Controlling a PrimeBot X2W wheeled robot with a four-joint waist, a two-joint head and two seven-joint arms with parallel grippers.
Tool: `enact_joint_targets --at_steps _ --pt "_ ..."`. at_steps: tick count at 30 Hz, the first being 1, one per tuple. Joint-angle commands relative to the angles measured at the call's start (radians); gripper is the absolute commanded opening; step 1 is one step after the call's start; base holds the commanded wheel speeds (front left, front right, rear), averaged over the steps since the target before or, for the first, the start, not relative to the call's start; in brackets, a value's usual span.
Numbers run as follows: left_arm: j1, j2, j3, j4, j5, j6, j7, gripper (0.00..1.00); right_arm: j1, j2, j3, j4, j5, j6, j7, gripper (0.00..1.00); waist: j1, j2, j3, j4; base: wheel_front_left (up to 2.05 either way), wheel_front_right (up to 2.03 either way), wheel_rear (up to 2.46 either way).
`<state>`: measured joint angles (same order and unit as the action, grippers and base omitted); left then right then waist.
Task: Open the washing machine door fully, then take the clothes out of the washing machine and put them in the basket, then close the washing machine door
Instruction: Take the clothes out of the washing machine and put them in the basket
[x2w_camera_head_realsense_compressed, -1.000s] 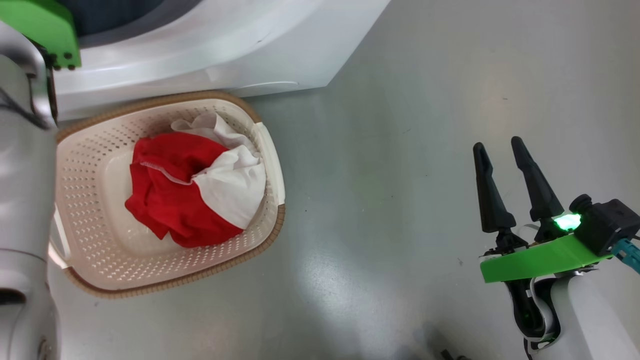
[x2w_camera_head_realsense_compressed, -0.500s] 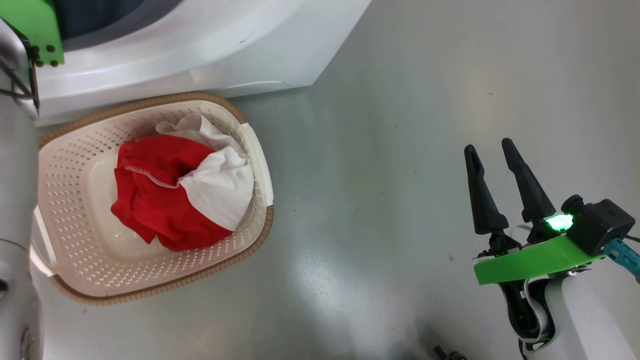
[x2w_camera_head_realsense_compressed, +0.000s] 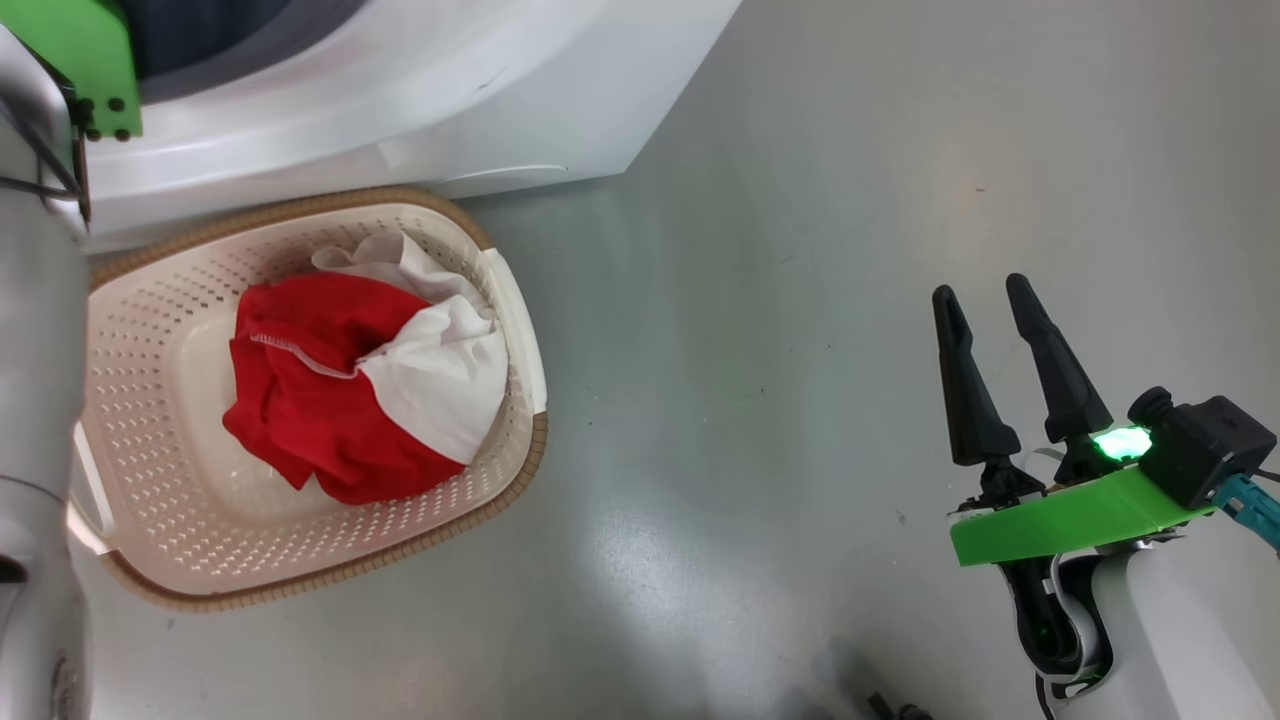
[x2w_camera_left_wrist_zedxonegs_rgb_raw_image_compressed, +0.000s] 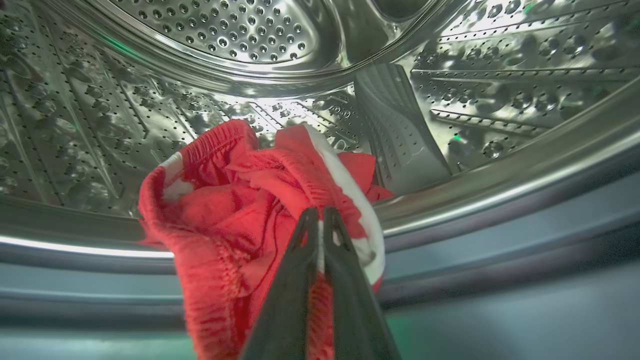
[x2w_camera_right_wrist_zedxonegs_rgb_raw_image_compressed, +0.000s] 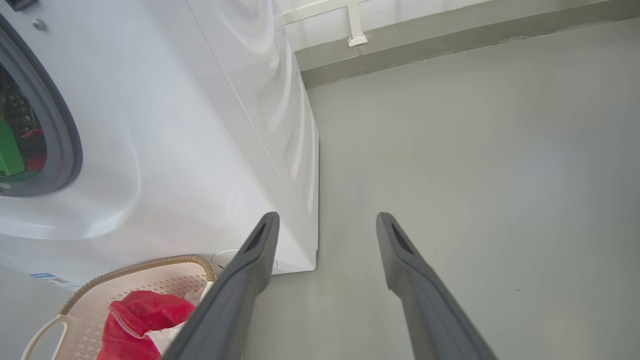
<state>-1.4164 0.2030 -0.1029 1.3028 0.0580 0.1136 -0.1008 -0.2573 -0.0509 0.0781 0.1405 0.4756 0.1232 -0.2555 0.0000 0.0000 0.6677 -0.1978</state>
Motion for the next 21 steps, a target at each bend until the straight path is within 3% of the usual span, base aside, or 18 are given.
enact_joint_targets --at_steps 1,13,21 --pt "0.0 0.031 0.002 -0.015 -0.012 -0.007 -0.021 0.0 0.0 0.001 0.017 -0.019 0.004 0.008 -0.006 1.0 0.0 0.0 -0.003 0.003 0.0 0.0 0.0" --pt "0.068 -0.011 0.046 -0.092 -0.102 -0.039 -0.159 0.0 0.011 0.001 -0.011 -0.02 -0.011 0.008 -0.006 1.0 0.0 0.0 -0.048 0.04 0.0 0.0 0.0" --pt "0.258 -0.045 0.09 -0.409 -0.151 -0.053 -0.161 0.0 0.031 -0.002 -0.033 -0.023 -0.027 0.008 -0.006 1.0 0.0 0.0 -0.086 0.073 0.0 0.0 0.0"
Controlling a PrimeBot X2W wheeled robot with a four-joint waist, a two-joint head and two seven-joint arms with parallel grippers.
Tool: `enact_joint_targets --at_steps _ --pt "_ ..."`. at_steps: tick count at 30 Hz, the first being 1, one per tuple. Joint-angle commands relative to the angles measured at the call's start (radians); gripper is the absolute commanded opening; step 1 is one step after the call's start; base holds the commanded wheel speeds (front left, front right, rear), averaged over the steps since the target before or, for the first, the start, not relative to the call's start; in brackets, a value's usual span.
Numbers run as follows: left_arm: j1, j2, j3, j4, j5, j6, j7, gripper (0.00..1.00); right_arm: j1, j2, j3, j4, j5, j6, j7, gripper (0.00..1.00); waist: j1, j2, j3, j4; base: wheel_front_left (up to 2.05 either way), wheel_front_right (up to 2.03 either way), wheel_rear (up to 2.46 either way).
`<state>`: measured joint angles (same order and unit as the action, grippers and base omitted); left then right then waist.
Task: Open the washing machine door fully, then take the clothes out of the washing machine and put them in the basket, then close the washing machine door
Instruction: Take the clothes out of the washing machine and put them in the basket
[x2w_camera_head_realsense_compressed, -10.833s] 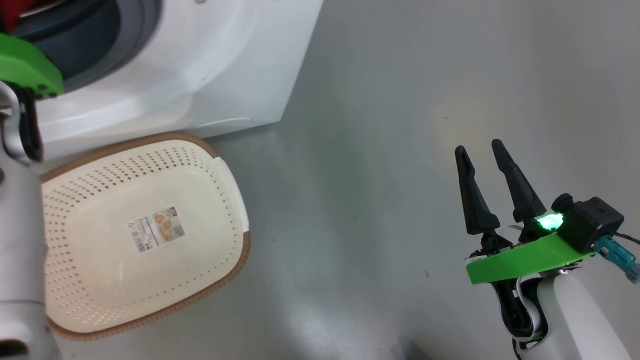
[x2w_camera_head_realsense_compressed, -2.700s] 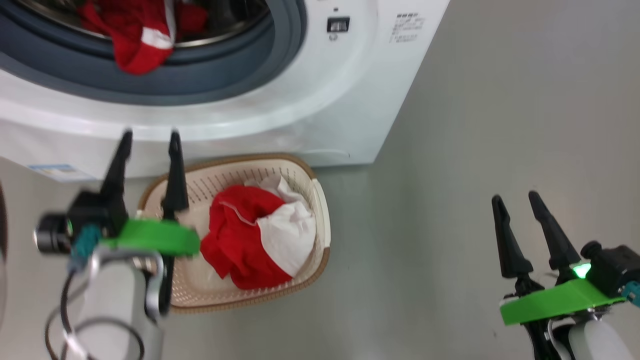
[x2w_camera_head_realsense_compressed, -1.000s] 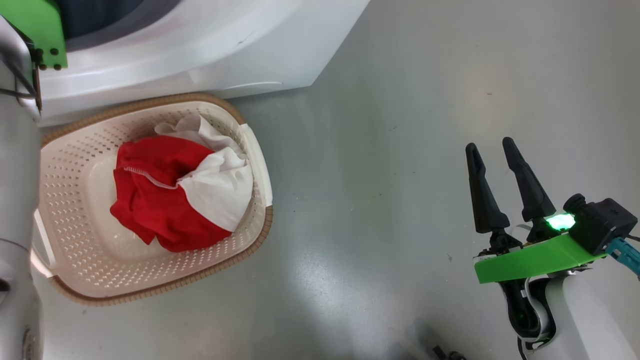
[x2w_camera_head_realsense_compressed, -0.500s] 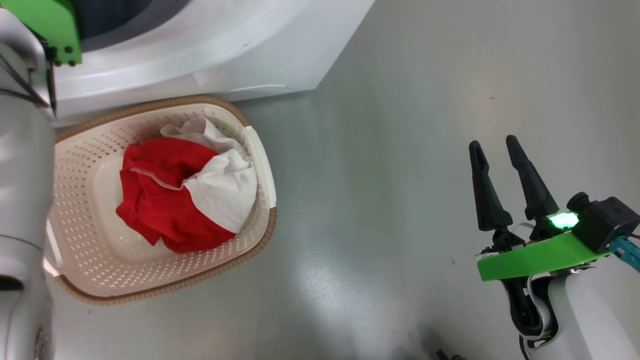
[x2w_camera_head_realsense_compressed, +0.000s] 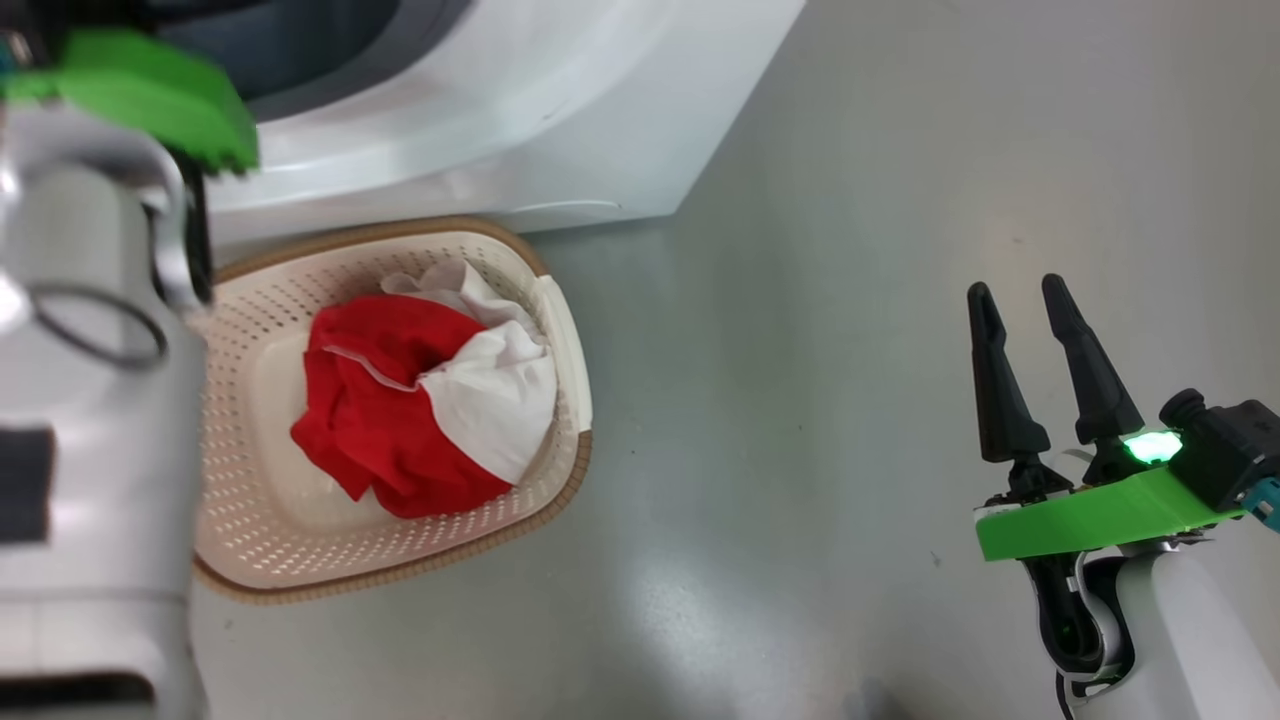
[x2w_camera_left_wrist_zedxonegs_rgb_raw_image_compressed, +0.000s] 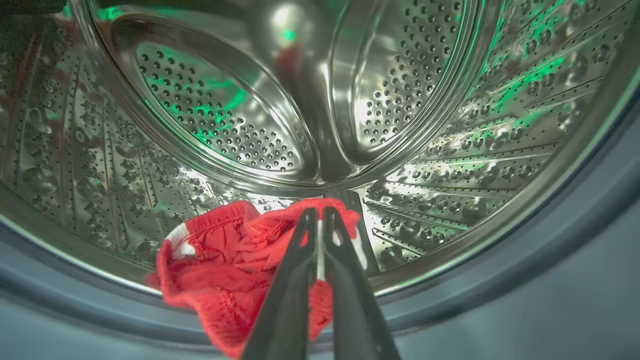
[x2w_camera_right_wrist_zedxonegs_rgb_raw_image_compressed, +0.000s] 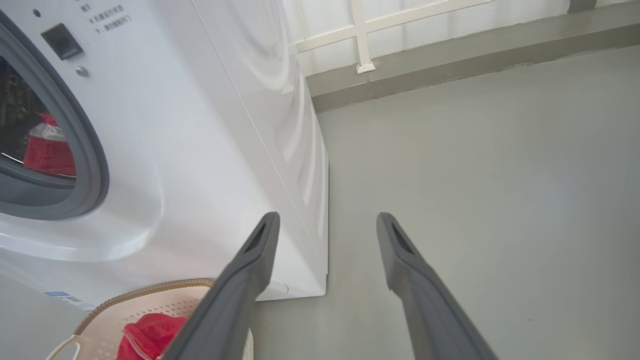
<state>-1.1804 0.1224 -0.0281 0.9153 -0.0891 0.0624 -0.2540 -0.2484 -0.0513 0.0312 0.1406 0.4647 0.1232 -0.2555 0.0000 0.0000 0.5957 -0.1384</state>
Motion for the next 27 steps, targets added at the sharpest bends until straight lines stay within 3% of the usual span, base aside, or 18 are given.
enact_joint_targets --at_steps 1,20,27 --pt "0.052 0.029 0.024 -0.06 -0.011 -0.003 -0.007 0.0 0.025 -0.004 0.012 -0.024 -0.017 0.008 -0.006 1.0 0.0 0.0 -0.02 0.017 0.0 0.0 0.0" --pt "0.483 -0.07 0.162 -0.673 -0.043 -0.069 -0.008 0.0 0.076 -0.029 0.003 -0.027 -0.027 0.008 -0.006 1.0 0.0 0.0 -0.094 0.059 0.0 0.0 0.0" --pt "0.597 -0.072 0.131 -0.892 -0.07 -0.049 -0.008 0.0 0.085 -0.03 0.003 -0.027 -0.028 0.008 -0.006 1.0 0.0 0.0 -0.105 0.059 0.0 0.0 0.0"
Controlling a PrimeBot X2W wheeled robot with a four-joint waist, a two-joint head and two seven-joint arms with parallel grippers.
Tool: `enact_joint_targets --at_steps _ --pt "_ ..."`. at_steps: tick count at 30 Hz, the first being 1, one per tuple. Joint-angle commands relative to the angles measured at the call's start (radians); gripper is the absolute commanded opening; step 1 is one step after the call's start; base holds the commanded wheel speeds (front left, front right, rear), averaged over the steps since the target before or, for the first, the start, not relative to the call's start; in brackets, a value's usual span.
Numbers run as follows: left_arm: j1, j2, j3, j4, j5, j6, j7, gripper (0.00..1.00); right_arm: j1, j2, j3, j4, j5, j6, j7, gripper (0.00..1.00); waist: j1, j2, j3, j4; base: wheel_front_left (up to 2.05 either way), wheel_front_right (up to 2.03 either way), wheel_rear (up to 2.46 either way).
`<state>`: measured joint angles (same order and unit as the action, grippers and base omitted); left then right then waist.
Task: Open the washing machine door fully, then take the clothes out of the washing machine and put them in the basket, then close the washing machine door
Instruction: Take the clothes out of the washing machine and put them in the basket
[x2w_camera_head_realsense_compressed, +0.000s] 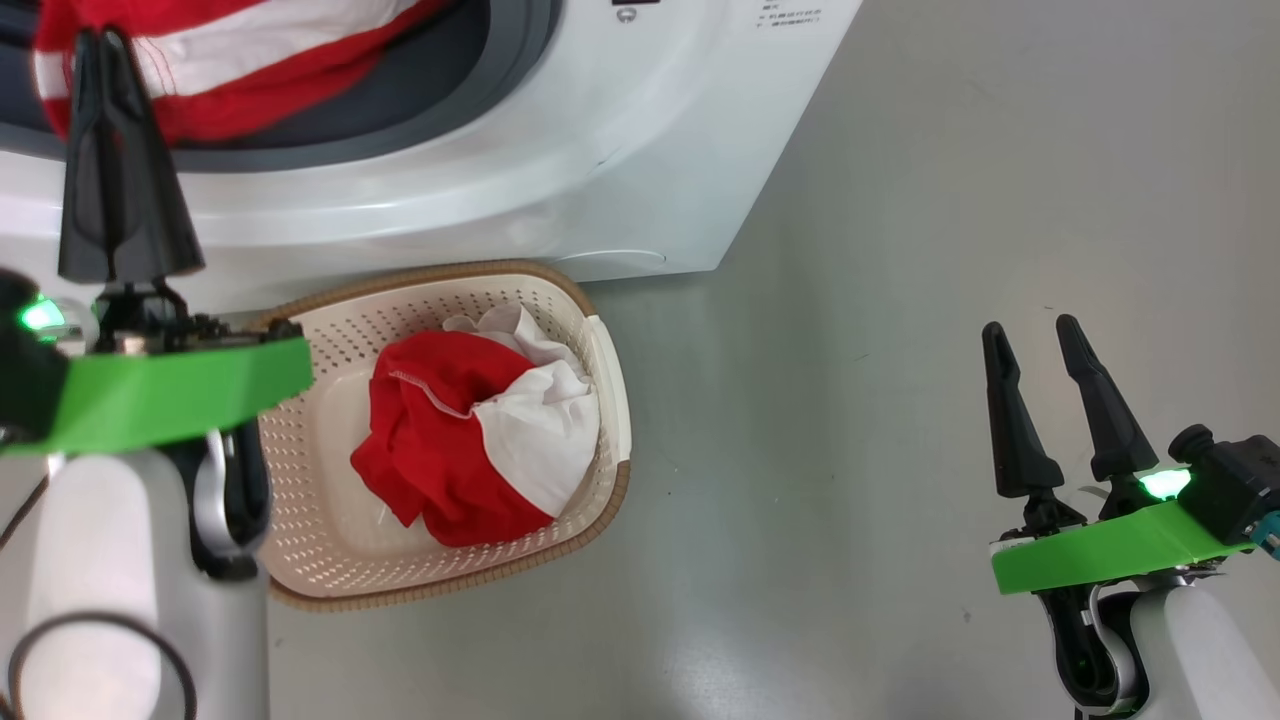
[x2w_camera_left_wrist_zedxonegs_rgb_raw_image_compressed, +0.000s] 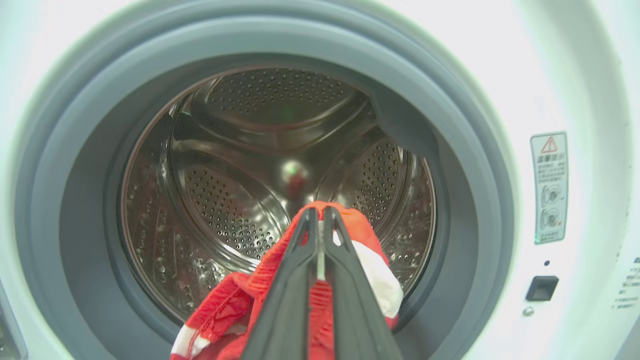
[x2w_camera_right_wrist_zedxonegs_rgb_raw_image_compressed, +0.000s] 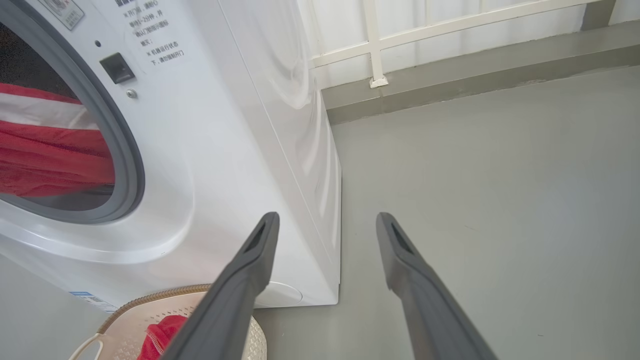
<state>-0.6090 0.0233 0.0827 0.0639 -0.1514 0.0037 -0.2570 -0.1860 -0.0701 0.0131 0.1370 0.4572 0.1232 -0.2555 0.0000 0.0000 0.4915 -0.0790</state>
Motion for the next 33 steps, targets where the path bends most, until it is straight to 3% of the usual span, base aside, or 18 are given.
enact_joint_targets --at_steps 1,14,22,33 --pt "0.037 0.027 0.018 -0.066 -0.011 0.015 -0.005 0.0 0.024 -0.011 0.021 -0.024 -0.021 0.008 -0.006 1.0 0.0 0.0 -0.003 -0.001 0.0 0.0 0.0" --pt "0.102 0.027 -0.045 -0.374 -0.014 0.077 -0.005 0.0 0.038 -0.021 0.026 -0.022 -0.029 0.008 -0.006 1.0 0.0 0.0 -0.006 0.004 0.0 0.0 0.0" --pt "0.113 0.027 -0.081 -0.479 0.008 0.099 -0.005 0.0 0.039 -0.03 0.027 -0.018 -0.04 0.008 -0.006 1.0 0.0 0.0 -0.002 0.005 0.0 0.0 0.0" --pt "0.175 0.027 -0.086 -0.278 -0.053 0.098 -0.005 0.0 0.025 -0.033 0.039 -0.013 -0.049 0.008 -0.006 1.0 0.0 0.0 0.022 0.0 0.0 0.0 0.0"
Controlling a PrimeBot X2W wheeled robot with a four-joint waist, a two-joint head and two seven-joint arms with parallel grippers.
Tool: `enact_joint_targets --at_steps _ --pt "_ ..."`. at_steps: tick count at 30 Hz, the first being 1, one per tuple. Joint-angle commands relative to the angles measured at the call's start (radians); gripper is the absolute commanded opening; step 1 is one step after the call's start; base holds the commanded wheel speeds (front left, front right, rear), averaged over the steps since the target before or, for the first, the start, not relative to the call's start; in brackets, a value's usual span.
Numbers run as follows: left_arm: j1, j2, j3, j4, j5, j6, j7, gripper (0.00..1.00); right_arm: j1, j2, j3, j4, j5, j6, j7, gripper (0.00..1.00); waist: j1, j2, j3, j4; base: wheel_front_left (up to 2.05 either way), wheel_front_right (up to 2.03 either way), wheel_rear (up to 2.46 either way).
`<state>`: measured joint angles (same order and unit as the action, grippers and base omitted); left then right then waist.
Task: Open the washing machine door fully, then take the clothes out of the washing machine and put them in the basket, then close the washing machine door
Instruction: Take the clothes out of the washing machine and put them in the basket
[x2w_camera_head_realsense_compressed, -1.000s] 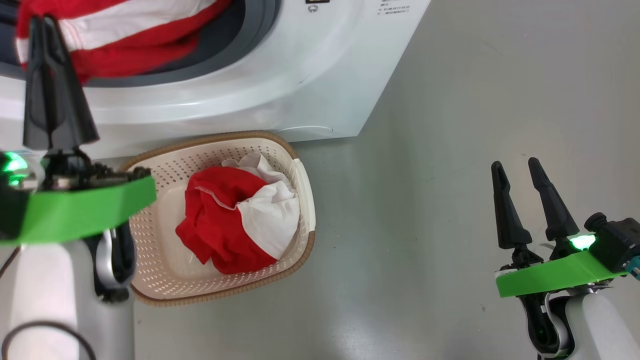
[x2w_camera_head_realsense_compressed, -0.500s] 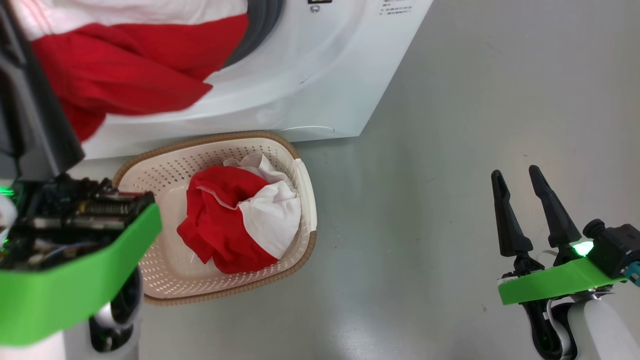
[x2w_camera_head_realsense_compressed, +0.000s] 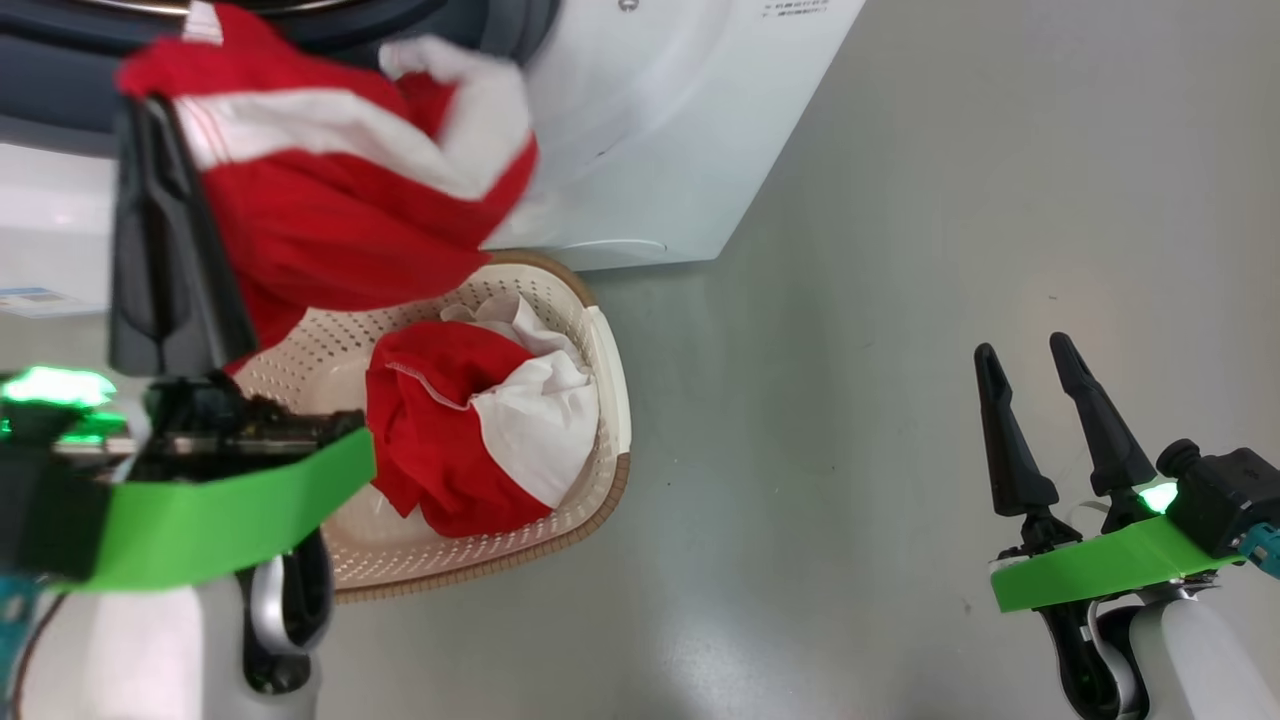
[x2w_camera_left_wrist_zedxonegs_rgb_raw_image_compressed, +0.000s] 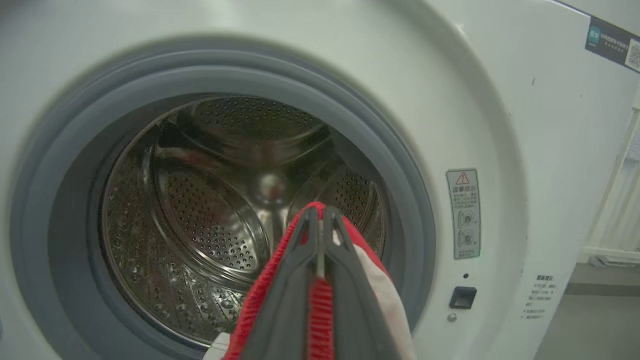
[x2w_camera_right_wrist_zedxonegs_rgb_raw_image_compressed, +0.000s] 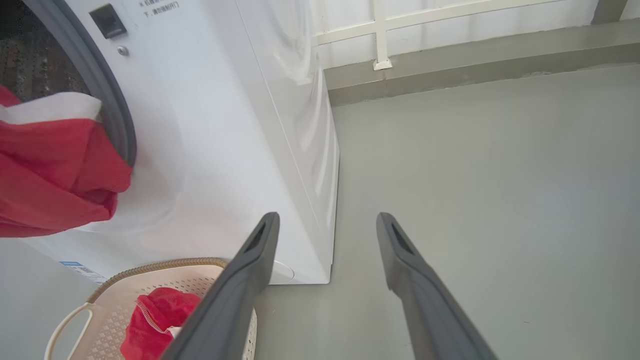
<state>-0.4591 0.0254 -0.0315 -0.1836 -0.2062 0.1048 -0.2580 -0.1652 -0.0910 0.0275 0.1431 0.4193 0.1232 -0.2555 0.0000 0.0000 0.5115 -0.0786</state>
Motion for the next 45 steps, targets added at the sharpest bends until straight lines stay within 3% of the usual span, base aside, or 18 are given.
enact_joint_targets --at_steps 1,18,45 --pt "0.029 0.025 0.031 -0.007 -0.001 -0.005 -0.004 0.0 0.003 -0.012 0.025 -0.019 -0.012 0.008 -0.006 1.0 0.0 0.0 0.005 -0.001 0.0 0.0 0.0" --pt "0.0 0.025 0.01 0.408 -0.003 -0.071 -0.004 0.0 -0.042 -0.017 0.027 -0.026 -0.013 0.008 -0.006 1.0 0.0 0.0 0.111 -0.008 0.0 0.0 0.0" --pt "-0.226 0.025 -0.009 0.912 0.048 -0.109 -0.004 0.0 -0.118 -0.019 0.056 -0.046 -0.008 0.008 -0.006 1.0 0.0 0.0 0.311 -0.042 0.0 0.0 0.0"
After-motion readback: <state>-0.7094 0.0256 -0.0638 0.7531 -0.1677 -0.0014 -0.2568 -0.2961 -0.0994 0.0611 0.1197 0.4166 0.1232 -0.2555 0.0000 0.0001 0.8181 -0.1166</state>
